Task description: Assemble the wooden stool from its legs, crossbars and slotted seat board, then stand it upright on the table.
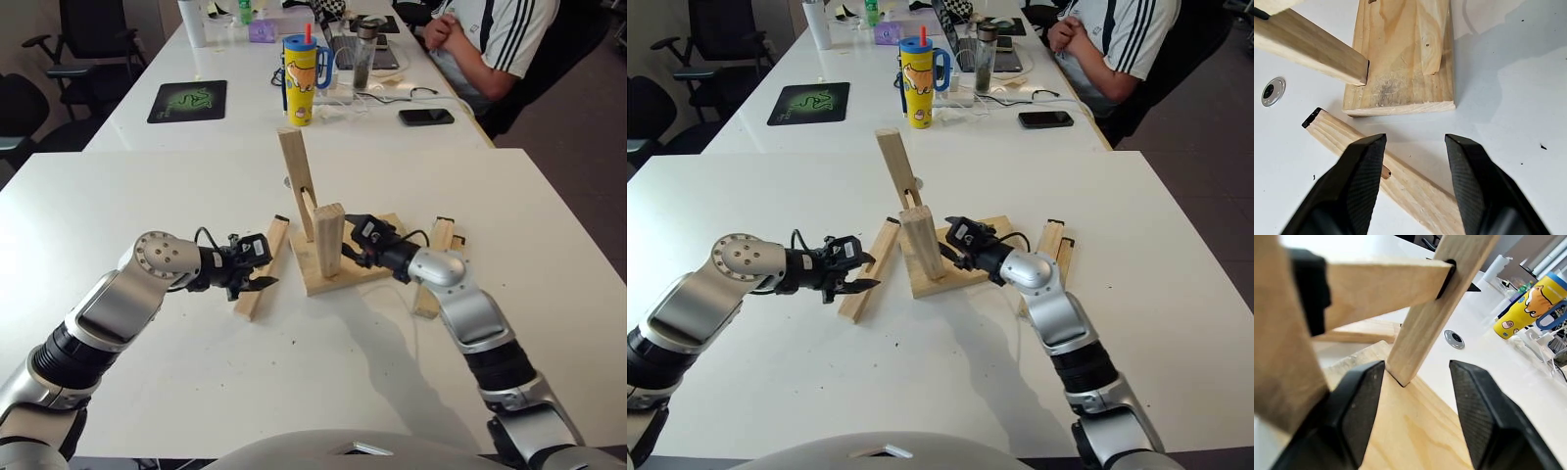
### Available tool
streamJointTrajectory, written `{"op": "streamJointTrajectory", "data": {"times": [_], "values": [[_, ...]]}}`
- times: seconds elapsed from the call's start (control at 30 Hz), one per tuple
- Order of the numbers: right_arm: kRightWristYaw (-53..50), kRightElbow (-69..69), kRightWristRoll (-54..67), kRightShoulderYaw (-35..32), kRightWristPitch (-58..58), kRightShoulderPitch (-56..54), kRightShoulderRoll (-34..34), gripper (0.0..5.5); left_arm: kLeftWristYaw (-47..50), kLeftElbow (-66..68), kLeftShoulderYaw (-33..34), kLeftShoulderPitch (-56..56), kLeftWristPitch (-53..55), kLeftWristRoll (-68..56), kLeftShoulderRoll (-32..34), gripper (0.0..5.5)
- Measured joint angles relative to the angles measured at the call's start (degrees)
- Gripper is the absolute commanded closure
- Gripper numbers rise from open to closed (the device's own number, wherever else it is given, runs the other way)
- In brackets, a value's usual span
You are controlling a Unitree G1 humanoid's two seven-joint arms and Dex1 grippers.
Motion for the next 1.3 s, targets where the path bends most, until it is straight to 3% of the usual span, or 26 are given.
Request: {"op": "streamJointTrajectory", "data": {"times": [0.17, 0.37, 0.57, 0.73, 1.0, 1.3], "values": [[-9.98, 2.32, -3.29, 2.12, 4.56, -2.46, 10.26, 3.05, 3.68, 7.32, -1.2, -2.2, -1.22, 4.54, -2.76, 3.26], [-16.86, 5.33, -5.98, 1.87, 5.43, -3.44, 14.22, 3.05, 8.18, 13.86, 0.33, -3.71, -0.79, 7.41, -5.47, 3.26], [-14.43, 6.33, -3.5, -5.23, 3.08, -7.05, 8.9, 3.05, 5.8, 5.5, 2.13, -1.82, 1.06, 5.06, -5.26, 3.26], [-7.01, 14.66, -1.91, -9.56, -2.15, -11.18, -2.29, 3.05, -0.71, -2.94, 7.84, 4.63, 0.76, 1.12, 3.85, 3.26], [0.84, 41.41, -6.14, -3.76, -16.25, -19.31, -7.28, 3.05, -5.96, -12.73, 11.6, 8.88, 2.67, -9.75, 4.86, 3.26], [-8.92, 68.25, -15.11, 1.44, -28.1, -33.45, -4.11, 3.05, -0.03, -11.48, 6.8, 1.67, 5.22, -12.3, -4.42, 3.26]]}}
